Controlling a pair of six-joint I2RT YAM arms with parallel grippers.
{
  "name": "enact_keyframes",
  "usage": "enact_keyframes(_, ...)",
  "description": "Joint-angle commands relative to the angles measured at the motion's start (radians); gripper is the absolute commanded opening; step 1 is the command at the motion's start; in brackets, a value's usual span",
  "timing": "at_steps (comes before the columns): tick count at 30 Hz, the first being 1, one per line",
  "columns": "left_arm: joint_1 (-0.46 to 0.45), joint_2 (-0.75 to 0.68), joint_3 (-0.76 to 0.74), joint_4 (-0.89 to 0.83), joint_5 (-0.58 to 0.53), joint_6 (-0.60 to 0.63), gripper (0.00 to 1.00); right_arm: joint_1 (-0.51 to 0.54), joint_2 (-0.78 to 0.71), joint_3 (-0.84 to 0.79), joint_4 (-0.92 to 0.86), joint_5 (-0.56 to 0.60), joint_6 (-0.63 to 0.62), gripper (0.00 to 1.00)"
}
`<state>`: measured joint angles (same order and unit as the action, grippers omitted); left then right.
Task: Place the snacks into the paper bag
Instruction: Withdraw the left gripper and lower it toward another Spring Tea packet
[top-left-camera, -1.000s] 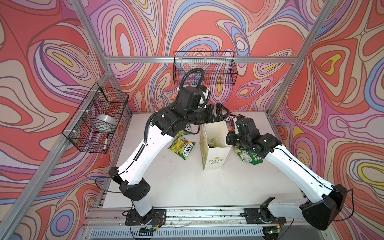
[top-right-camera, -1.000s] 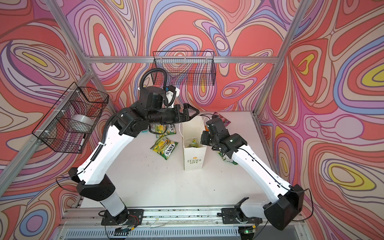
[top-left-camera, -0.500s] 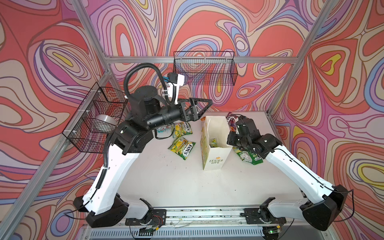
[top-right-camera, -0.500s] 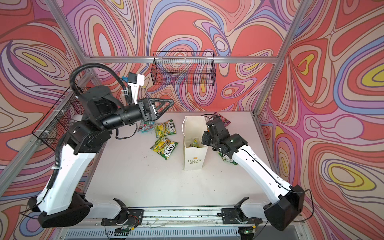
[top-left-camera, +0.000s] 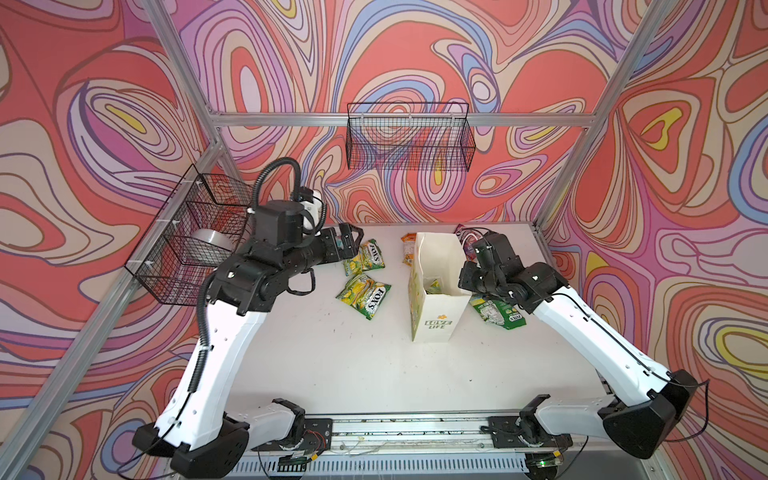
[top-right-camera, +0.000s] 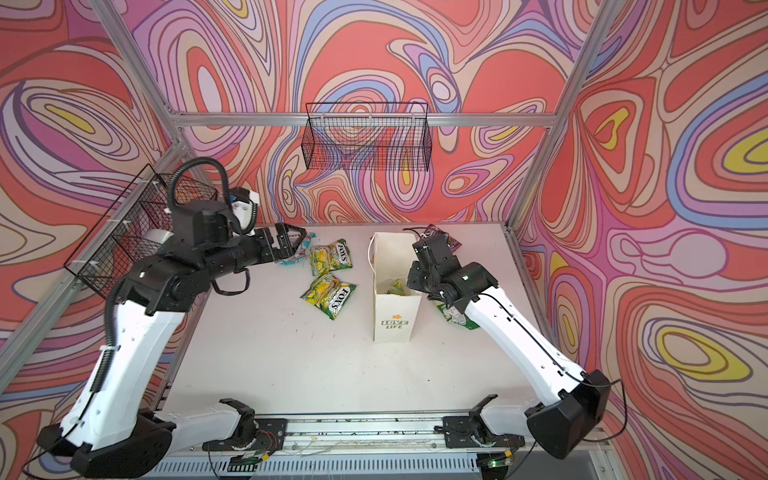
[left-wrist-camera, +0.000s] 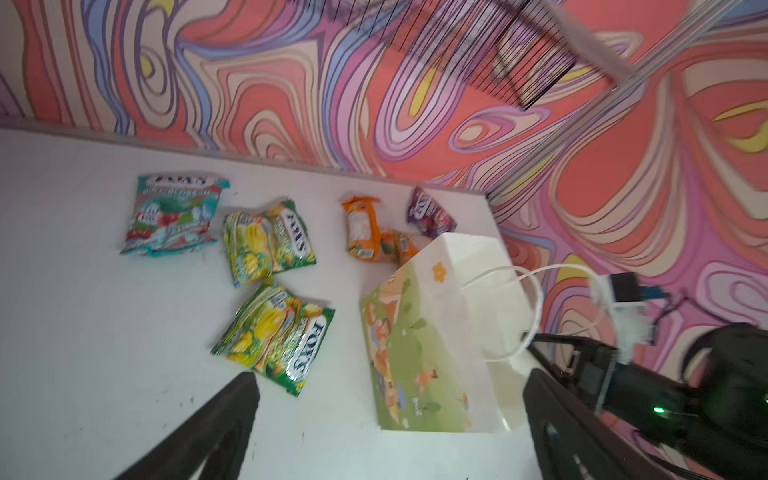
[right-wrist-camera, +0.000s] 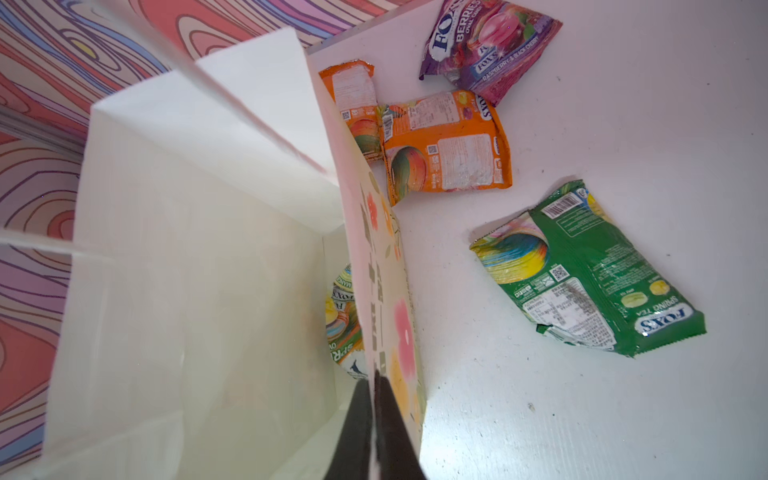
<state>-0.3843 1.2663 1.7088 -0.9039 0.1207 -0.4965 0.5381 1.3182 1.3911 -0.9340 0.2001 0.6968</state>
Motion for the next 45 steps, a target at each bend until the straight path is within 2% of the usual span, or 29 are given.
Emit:
enact_keyframes(1,0.007,0.001,-0.060,-0.064,-0.068,0.035,1.00,0.006,0.002,0.048,-0.076,0.024,0.050,0.00)
enact_keyframes(3,0.007,0.015,-0.096,-0.059,-0.082,0.037,1.00,0.008,-0.004,0.053,-0.076,0.015,0.050,0.03)
enact_keyframes(4,0.007,0.021,-0.110,-0.058,-0.085,0.036,1.00,0.008,-0.006,0.050,-0.079,0.018,0.052,0.08)
enact_keyframes(9,0.013,0.053,-0.200,-0.051,-0.067,0.029,1.00,0.008,-0.028,0.011,-0.068,0.047,0.034,0.49)
enact_keyframes(11,0.030,0.060,-0.239,-0.038,-0.033,0.026,1.00,0.008,-0.026,0.030,-0.097,0.082,0.021,0.59)
enact_keyframes(15,0.091,0.071,-0.320,-0.017,0.033,0.016,1.00,0.008,0.002,0.105,-0.182,0.172,-0.014,0.68)
enact_keyframes(21,0.129,0.076,-0.372,0.017,0.045,0.016,1.00,0.008,0.063,0.158,-0.197,0.162,-0.099,0.69)
enact_keyframes(24,0.143,0.096,-0.386,0.026,0.057,0.020,1.00,0.008,0.071,0.158,-0.172,0.133,-0.122,0.66)
enact_keyframes(27,0.166,0.128,-0.391,0.037,0.119,0.032,1.00,0.007,0.084,0.164,-0.171,0.130,-0.136,0.59)
enact_keyframes(29,0.176,0.163,-0.383,0.032,0.152,0.054,1.00,0.007,0.090,0.165,-0.169,0.134,-0.145,0.47)
enact_keyframes(34,0.179,0.292,-0.345,0.007,0.159,0.125,1.00,0.006,0.094,0.154,-0.150,0.133,-0.160,0.10)
enact_keyframes(36,0.177,0.358,-0.325,0.000,0.167,0.156,1.00,0.006,0.091,0.149,-0.140,0.121,-0.162,0.00)
enact_keyframes(37,0.177,0.392,-0.316,0.002,0.170,0.162,1.00,0.006,0.091,0.147,-0.137,0.115,-0.162,0.00)
enact_keyframes(39,0.177,0.451,-0.291,-0.010,0.125,0.111,1.00,0.006,0.089,0.145,-0.136,0.106,-0.160,0.00)
enact_keyframes(41,0.176,0.482,-0.289,0.000,0.092,-0.005,1.00,0.006,0.084,0.137,-0.132,0.092,-0.156,0.00)
enact_keyframes(45,0.152,0.463,-0.383,0.133,0.093,-0.252,1.00,0.008,0.070,0.104,-0.110,0.069,-0.146,0.00)
